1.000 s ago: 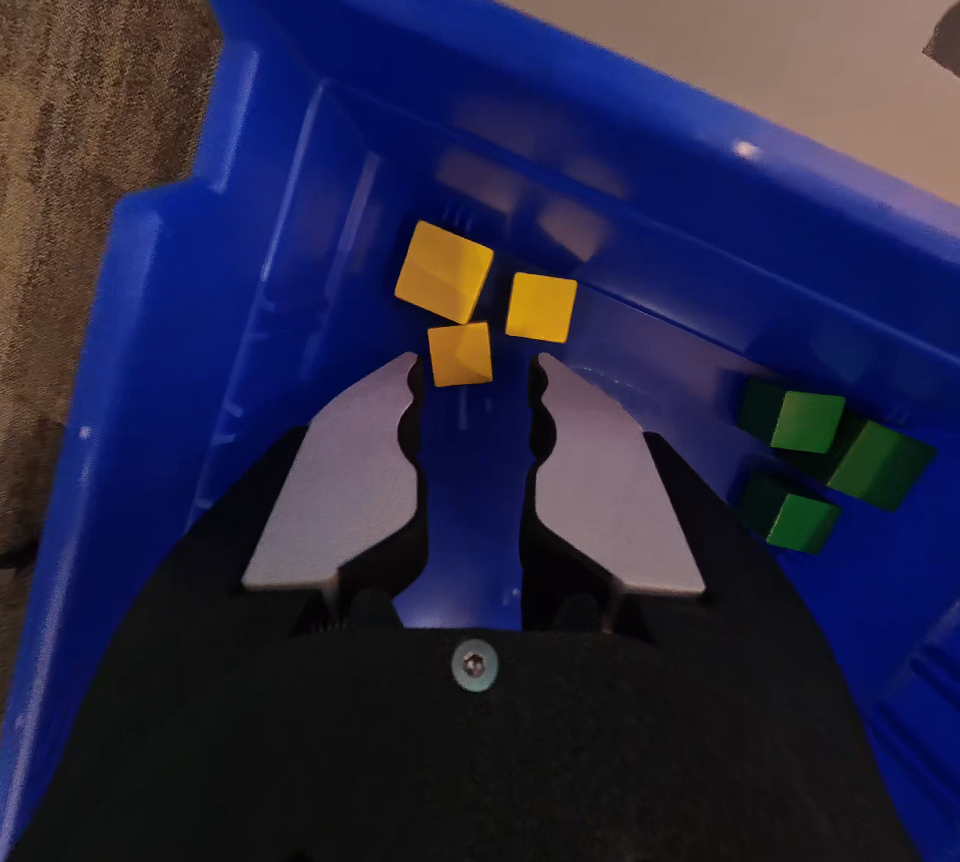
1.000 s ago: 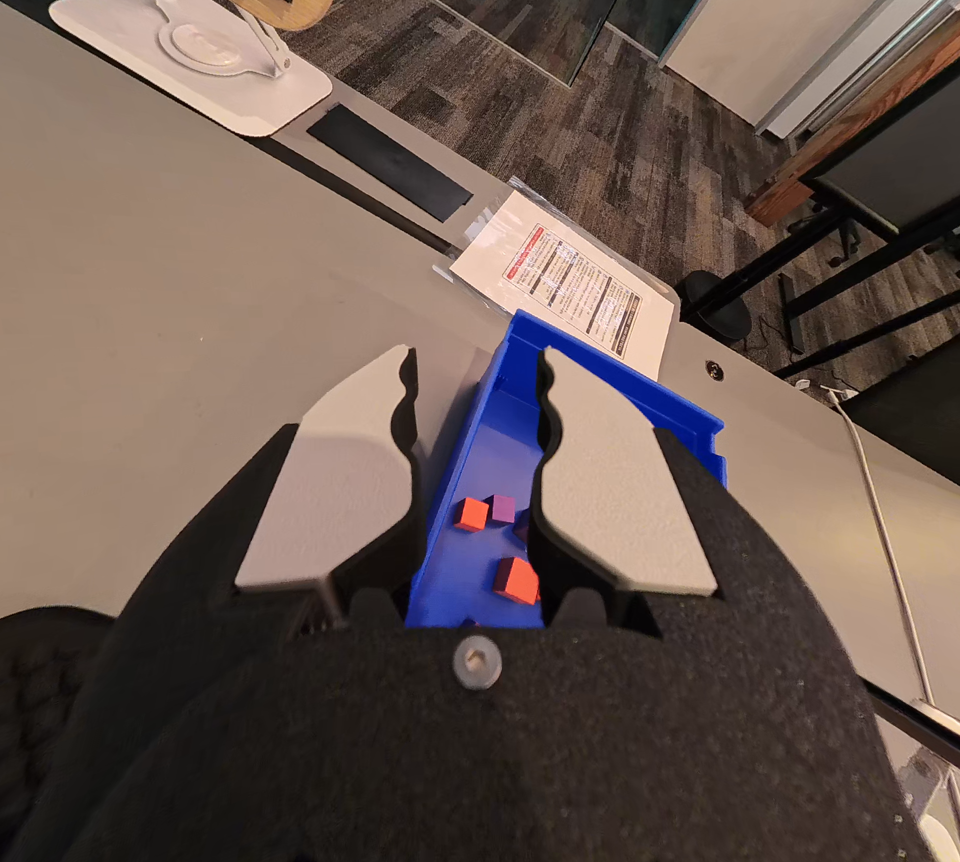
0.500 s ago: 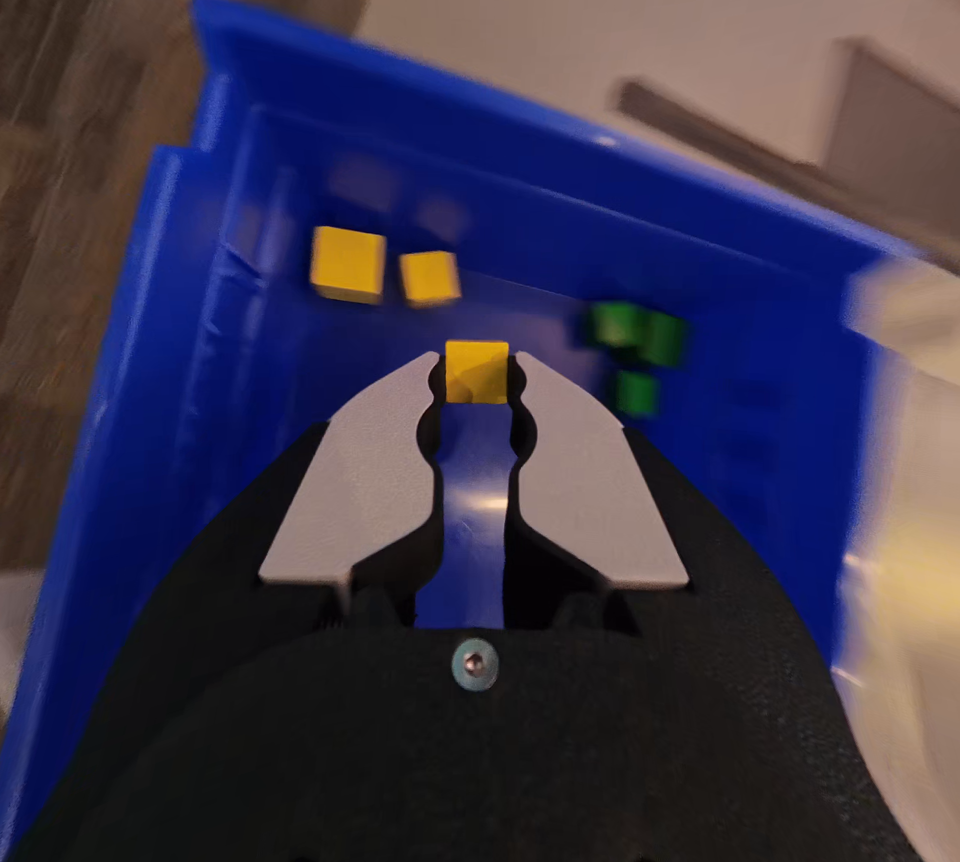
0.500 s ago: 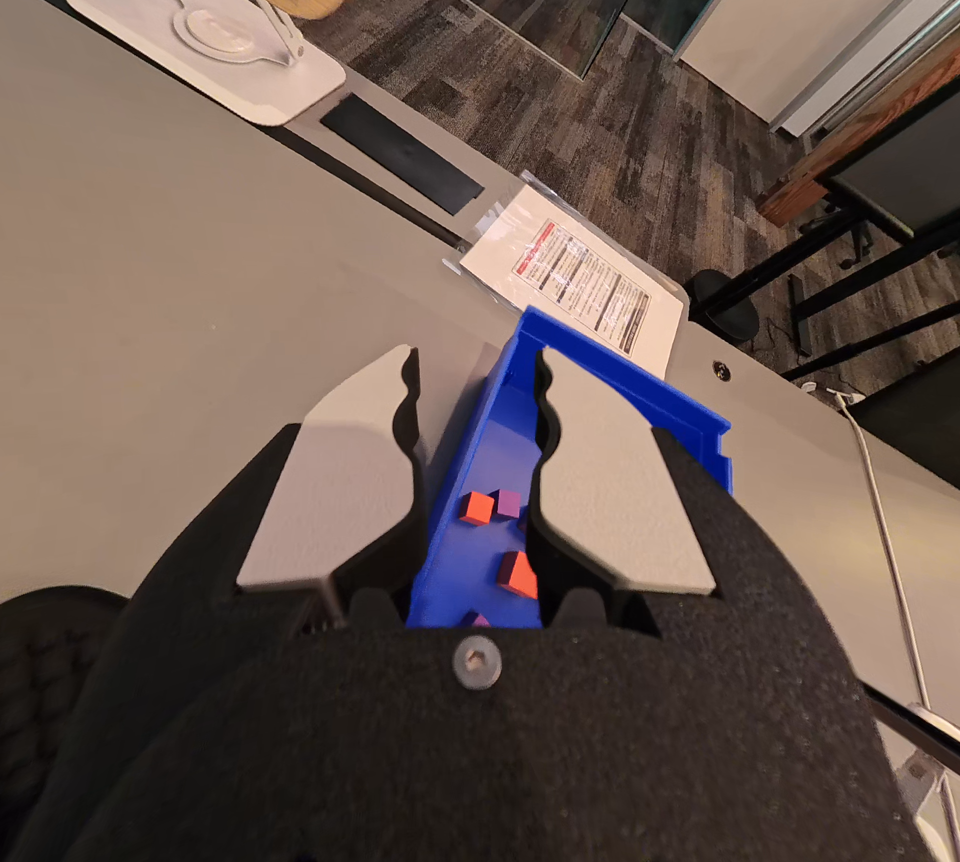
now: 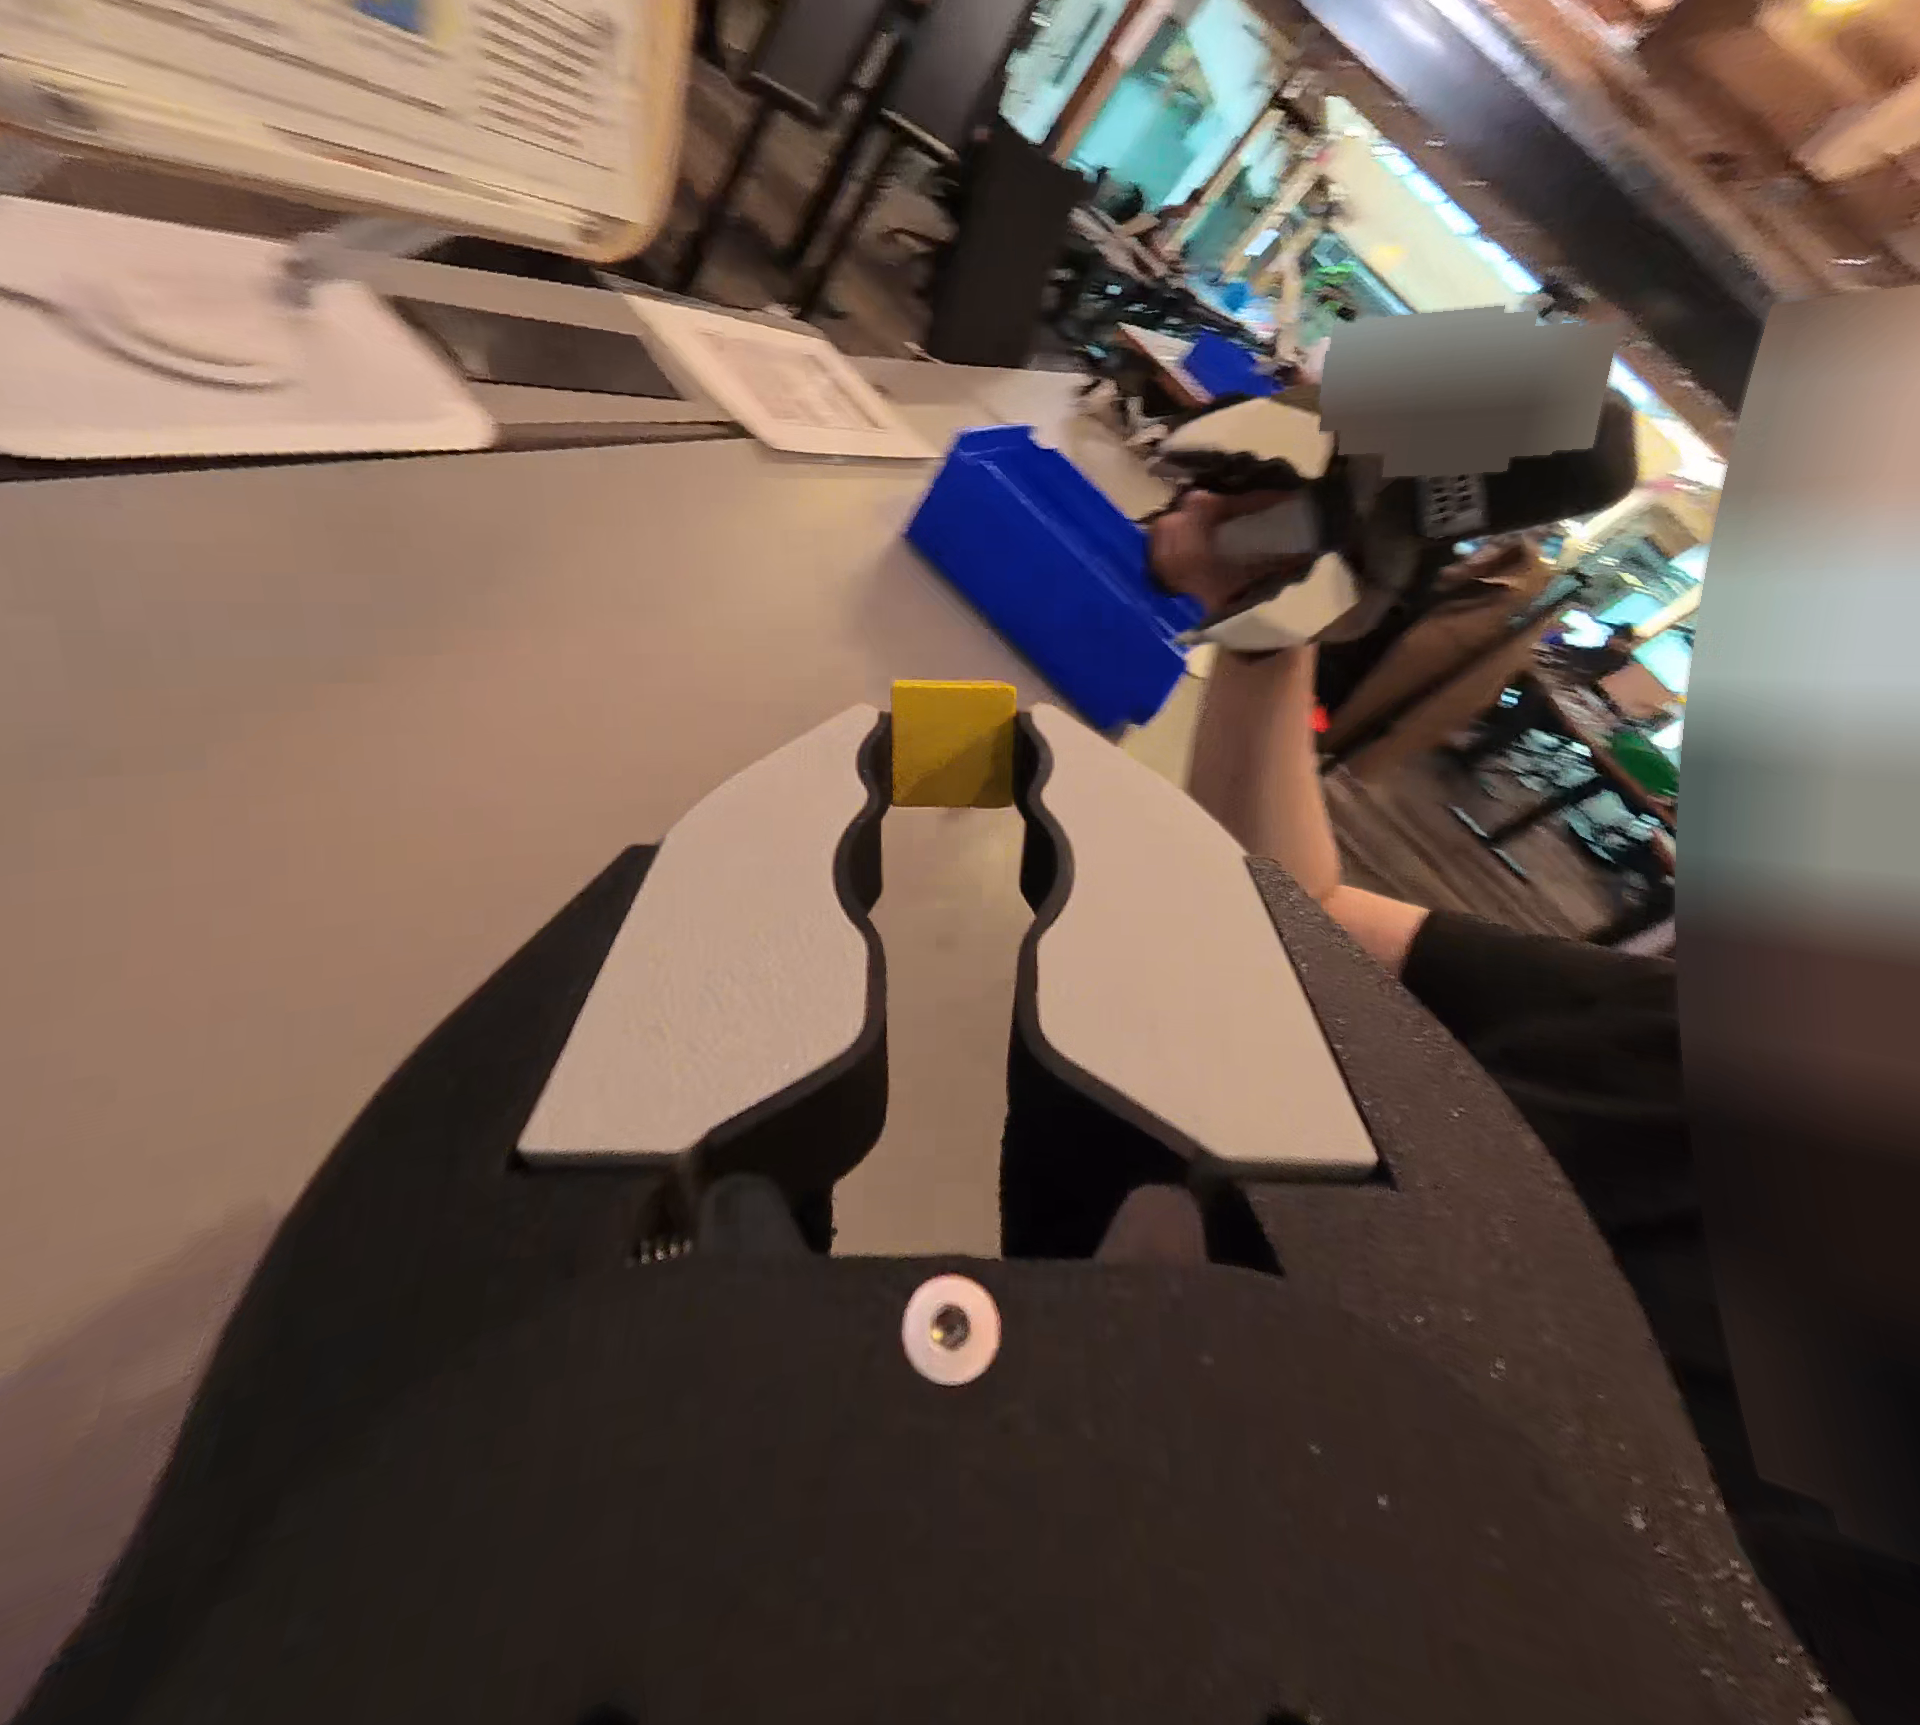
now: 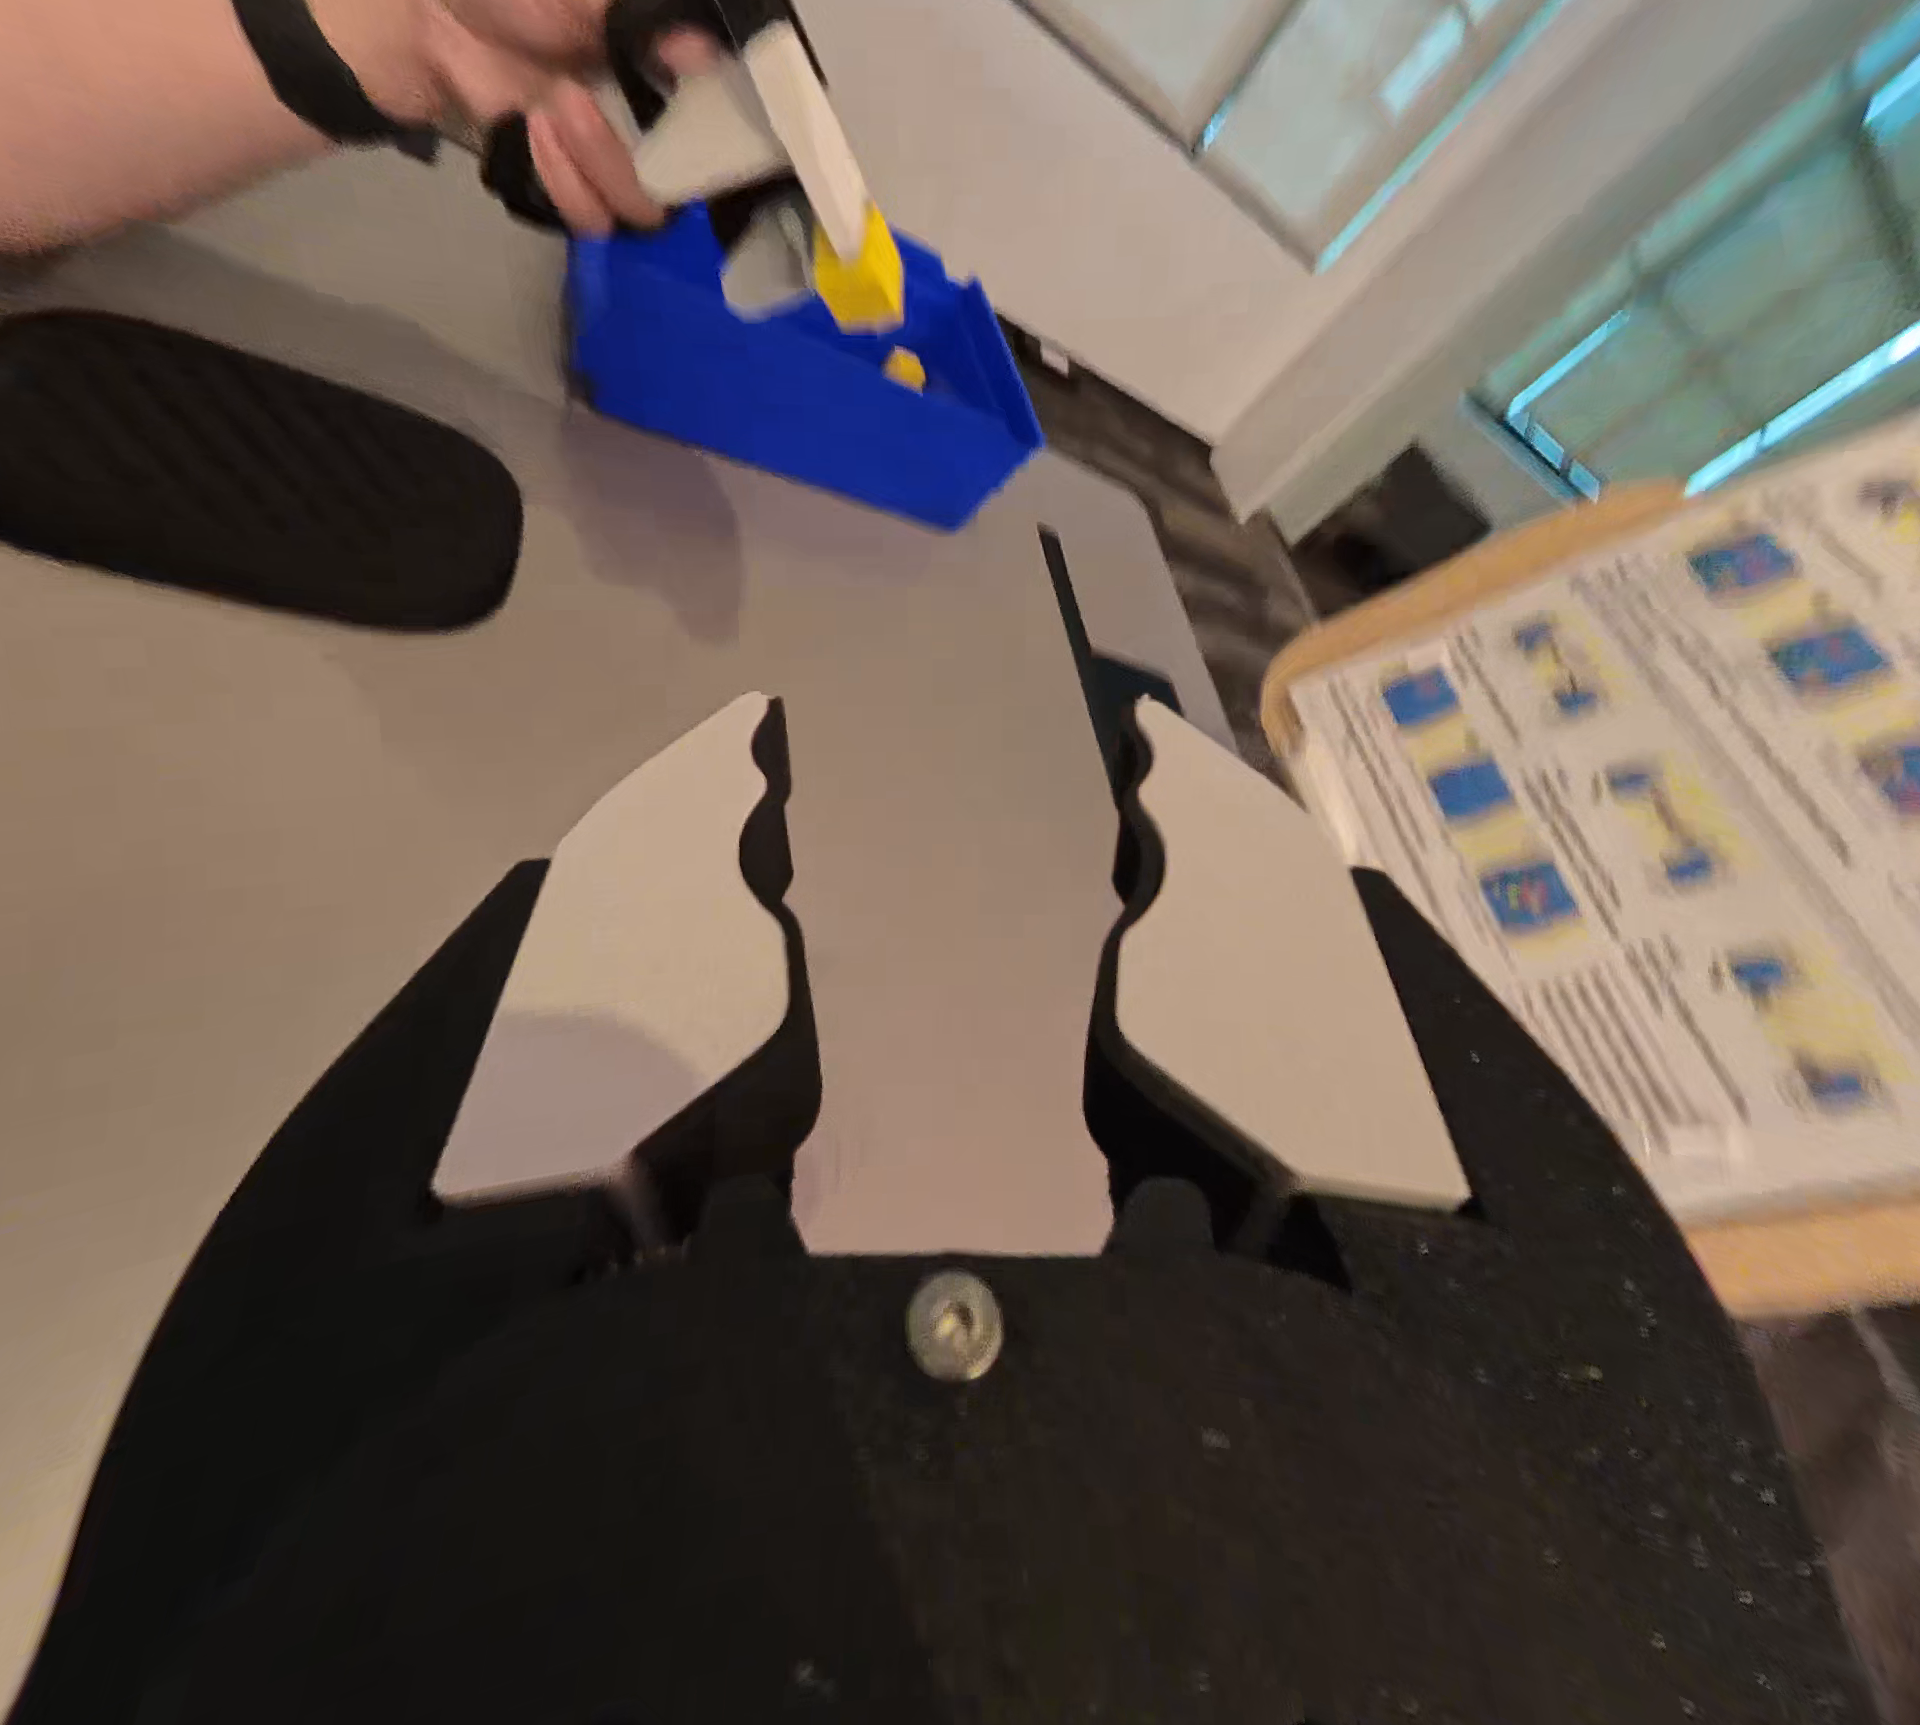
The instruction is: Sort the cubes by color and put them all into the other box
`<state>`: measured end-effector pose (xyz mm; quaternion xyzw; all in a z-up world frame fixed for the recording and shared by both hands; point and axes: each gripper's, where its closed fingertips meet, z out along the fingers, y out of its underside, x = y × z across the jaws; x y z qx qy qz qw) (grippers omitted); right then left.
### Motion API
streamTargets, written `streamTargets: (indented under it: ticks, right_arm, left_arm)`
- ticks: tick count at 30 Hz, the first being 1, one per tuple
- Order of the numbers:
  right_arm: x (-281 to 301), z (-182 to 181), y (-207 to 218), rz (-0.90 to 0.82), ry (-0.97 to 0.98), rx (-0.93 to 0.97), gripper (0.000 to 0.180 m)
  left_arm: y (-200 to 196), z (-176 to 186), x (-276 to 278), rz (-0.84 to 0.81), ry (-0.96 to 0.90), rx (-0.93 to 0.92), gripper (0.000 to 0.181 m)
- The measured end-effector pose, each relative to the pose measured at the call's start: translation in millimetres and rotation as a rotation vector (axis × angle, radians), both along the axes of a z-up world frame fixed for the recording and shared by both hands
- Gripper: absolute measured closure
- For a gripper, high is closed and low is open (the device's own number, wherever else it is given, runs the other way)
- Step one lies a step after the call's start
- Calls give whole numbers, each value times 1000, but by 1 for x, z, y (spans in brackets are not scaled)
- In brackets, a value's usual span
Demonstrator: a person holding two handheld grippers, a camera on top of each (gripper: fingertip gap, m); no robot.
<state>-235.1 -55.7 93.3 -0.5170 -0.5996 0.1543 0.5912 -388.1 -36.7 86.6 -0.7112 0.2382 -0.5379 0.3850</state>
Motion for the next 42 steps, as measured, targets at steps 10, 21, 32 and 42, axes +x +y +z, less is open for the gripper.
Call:
streamTargets:
  ticks: [10, 21, 32, 42]
  right_arm:
    - [-70, 11, -21, -21, 168, 326, 127]
    - [-80, 4, -28, 3, 152, 363, 153]
    - [-63, 12, -27, 21, 133, 351, 158]
    - [309, 42, 38, -989, 191, 43, 157]
  left_arm:
    - [-33, 15, 78, -174, -153, -40, 159]
    - [-55, 12, 99, -251, -148, -47, 159]
    - [-56, 10, 87, -240, -187, -74, 140]
    - [-34, -48, 50, -33, 44, 16, 142]
